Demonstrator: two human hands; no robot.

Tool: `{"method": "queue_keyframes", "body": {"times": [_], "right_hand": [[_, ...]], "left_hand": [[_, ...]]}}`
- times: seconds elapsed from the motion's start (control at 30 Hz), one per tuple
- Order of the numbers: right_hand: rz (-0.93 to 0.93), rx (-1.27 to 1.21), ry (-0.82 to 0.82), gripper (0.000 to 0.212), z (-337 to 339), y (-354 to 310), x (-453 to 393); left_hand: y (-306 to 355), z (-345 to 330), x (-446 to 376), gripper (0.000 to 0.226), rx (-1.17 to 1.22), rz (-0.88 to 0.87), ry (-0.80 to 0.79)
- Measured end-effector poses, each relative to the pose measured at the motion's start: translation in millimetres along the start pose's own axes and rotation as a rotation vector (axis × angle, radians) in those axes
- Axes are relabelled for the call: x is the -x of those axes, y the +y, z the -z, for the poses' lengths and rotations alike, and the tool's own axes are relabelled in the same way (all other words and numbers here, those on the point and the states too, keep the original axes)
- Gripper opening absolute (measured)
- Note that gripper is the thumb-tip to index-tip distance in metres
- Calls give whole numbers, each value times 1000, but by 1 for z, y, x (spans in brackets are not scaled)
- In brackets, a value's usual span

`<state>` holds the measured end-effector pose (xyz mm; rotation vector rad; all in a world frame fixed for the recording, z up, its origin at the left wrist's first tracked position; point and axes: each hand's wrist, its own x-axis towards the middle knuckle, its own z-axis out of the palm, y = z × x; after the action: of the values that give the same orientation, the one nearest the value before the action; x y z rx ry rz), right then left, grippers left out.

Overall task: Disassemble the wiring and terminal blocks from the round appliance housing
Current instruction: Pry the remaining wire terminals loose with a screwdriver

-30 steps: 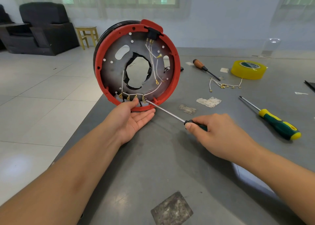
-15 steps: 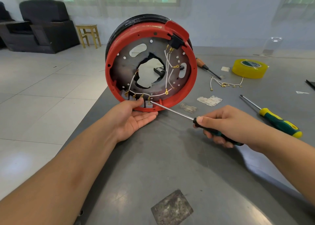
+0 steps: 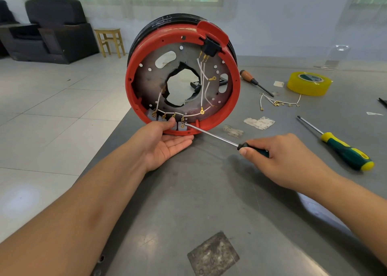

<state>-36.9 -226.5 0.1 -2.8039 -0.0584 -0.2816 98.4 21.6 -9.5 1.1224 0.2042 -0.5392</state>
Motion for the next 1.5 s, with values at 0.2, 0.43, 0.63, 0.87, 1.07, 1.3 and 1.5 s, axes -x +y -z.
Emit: {"method": "queue_keyframes", "body": {"times": [0.2,0.43,0.63,0.87,1.07,1.3,1.5], "right_hand": [[79,91,52,54,-7,0,3],[109,239,66,57,-10,-5,6],[92,329,57,61,-10,-8,8],[95,455,63,71,-9,-10,8],[107,586,117,63,-4,-12,9],[64,424,114,58,-7,-9,5],[54,335,92,51,-7,-7,6]], "left_hand": [[0,-1,1,25,17,0,17],[2,-1,3,26,30,0,33],[2,-1,3,26,27,7,36],[2,0,2,26,32,11,27],[1,1,0,29,46,14,-6],[-1,3,-2,25,87,-7,-20],[-3,2,-4,24,58,1,-13]]}}
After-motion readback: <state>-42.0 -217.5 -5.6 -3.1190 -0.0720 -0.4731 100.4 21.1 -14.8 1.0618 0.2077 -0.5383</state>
